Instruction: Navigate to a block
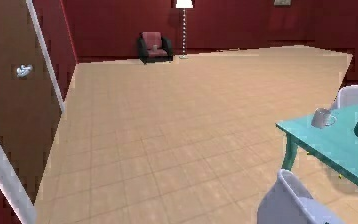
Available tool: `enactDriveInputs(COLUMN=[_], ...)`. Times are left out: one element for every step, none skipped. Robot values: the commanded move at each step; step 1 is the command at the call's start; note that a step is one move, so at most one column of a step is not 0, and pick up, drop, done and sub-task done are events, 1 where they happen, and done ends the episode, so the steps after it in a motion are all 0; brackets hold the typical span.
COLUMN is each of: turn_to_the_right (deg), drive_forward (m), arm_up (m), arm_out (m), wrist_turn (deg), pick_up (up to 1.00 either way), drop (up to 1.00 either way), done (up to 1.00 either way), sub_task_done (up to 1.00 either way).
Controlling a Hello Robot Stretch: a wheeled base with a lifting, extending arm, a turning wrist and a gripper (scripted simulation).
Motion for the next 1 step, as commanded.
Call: enactDriveInputs(turn_to_the_right=[-18.0], drive_forward=[0.00], arm_up=[0.00], arm_out=[0.00], wrist_turn=[0.0], pick_up=[0.00], drop=[0.00], done=[0.00], sub_task_done=[0.00])
